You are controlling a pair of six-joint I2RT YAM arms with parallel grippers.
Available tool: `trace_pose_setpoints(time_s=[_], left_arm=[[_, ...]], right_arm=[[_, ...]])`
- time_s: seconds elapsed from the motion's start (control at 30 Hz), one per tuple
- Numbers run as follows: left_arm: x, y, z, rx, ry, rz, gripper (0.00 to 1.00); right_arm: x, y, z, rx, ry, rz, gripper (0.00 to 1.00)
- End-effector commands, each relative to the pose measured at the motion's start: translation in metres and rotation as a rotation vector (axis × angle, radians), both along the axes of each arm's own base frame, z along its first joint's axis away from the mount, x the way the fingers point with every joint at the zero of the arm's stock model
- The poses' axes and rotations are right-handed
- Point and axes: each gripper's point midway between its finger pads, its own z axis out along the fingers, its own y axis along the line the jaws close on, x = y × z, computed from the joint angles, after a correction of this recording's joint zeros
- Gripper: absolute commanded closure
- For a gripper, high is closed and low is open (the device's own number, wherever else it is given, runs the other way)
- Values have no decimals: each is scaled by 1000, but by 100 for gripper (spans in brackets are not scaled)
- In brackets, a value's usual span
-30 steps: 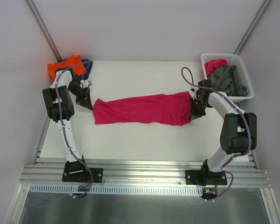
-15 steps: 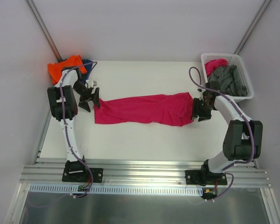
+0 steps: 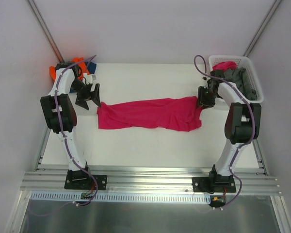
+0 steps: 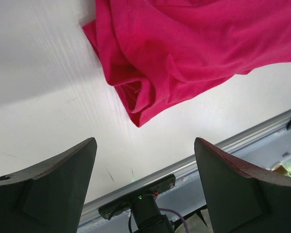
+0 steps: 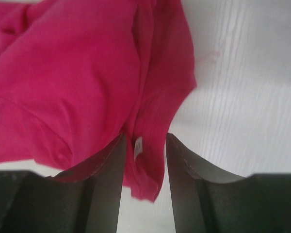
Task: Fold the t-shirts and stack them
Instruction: Fold the tshirt
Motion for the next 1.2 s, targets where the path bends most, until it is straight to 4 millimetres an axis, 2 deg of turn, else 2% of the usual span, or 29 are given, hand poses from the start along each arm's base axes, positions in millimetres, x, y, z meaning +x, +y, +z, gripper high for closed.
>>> trace_pose_setpoints(time_s=[0.0, 0.07, 0.1, 0.13, 0.17, 0.2, 0.3, 0.47, 0.6, 0.63, 0.7, 0.73, 0.9, 0.97, 1.1, 1.13, 1.17], left_arm=[[4, 12, 28, 73, -102, 9, 18], [11, 14, 39, 87, -146, 12, 18], [13, 15, 45, 95, -171, 13, 18], [15, 16, 47, 104, -180, 14, 18], [16, 15, 50, 110, -189, 13, 18], [15, 14, 54, 110, -202, 11, 18], [14, 11, 59, 112, -217, 2, 19], [10, 0, 51, 118, -193, -29, 19], [8, -13, 43, 109, -170, -66, 19], [9, -15, 42, 110, -170, -70, 19], [11, -17, 36, 102, -154, -77, 20], [11, -16, 31, 107, -141, -79, 20], [15, -9, -3, 114, -57, -69, 25], [17, -9, -16, 112, -26, -71, 25], [19, -11, -33, 85, 18, -70, 26], [24, -12, -33, 78, 8, -72, 30], [26, -12, -41, 78, 24, -76, 31]], right_arm=[[34, 6, 4, 21, -45, 12, 59], [52, 6, 7, 18, -69, 19, 60], [57, 6, -3, 14, -51, 22, 60], [61, 7, -5, 12, -54, 23, 60], [71, 6, 1, 10, -78, 25, 60], [73, 9, -8, 9, -61, 30, 60], [84, 16, -8, 13, -77, 46, 61], [90, 35, -15, 29, -69, 80, 62], [91, 48, -22, 46, -57, 112, 74], [91, 49, -24, 44, -55, 119, 81], [91, 53, -22, 48, -58, 128, 89], [90, 53, -21, 46, -58, 131, 99], [82, 51, -6, 49, -72, 125, 100], [75, 49, -6, 54, -63, 118, 99], [66, 45, 4, 61, -73, 107, 99], [65, 45, 5, 58, -77, 109, 99], [62, 45, 3, 58, -68, 109, 99]])
